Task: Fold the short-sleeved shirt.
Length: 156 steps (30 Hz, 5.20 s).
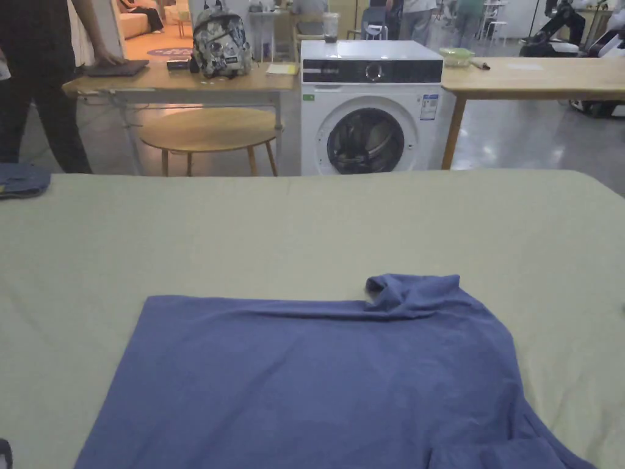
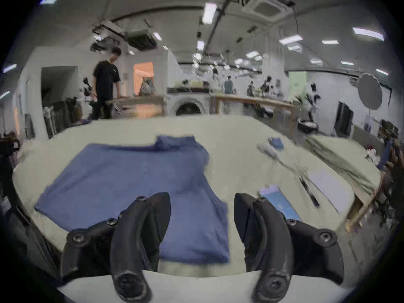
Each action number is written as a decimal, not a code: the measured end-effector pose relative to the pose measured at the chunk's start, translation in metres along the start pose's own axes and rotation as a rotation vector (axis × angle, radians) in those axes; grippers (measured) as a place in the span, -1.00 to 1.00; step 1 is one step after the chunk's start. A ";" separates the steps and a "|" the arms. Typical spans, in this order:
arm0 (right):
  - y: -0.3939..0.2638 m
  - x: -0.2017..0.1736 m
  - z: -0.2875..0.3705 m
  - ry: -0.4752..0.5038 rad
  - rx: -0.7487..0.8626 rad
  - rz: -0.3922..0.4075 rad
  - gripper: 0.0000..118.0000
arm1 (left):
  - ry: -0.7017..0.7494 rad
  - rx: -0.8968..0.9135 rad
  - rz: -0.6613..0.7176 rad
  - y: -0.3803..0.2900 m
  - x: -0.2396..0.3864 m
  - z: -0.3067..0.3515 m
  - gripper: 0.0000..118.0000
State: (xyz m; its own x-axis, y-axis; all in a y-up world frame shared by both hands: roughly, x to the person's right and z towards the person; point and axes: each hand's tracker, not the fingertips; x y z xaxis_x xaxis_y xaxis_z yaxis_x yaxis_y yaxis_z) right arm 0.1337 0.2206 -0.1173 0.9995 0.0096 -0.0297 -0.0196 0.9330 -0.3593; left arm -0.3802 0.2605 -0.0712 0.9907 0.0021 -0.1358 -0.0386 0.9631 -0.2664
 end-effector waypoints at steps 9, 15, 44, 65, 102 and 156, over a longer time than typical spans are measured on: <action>0.021 -0.043 -0.049 0.107 -0.001 0.015 -1.00 | -0.155 0.044 -0.007 0.012 0.030 -0.022 -1.00; 0.020 -0.044 -0.046 0.128 -0.005 -0.007 -1.00 | -0.115 0.019 0.038 0.000 0.016 -0.018 -1.00; -0.050 0.035 -0.004 -0.067 -0.282 -0.159 -0.04 | -0.065 -0.622 -0.139 -0.149 -0.008 -0.057 -0.98; -0.026 0.060 -0.084 0.055 -0.265 -0.215 -0.87 | -0.143 -0.342 0.070 -0.036 -0.017 -0.082 -0.98; -0.026 0.017 -0.137 0.090 -0.168 -0.085 -1.00 | -0.088 -0.348 0.129 -0.052 -0.010 -0.169 -1.00; -0.070 0.057 -0.038 -0.066 -0.406 -0.350 -0.38 | -0.184 -0.513 0.187 -0.116 -0.031 -0.030 -0.89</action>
State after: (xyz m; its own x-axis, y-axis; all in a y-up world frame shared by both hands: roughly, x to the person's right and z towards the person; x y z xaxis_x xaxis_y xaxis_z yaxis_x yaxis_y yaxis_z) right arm 0.1912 0.1423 -0.1292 0.9470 -0.2427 0.2105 0.3205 0.6704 -0.6692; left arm -0.4101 0.1411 -0.0648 0.9656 0.2505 -0.0694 -0.2281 0.6884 -0.6886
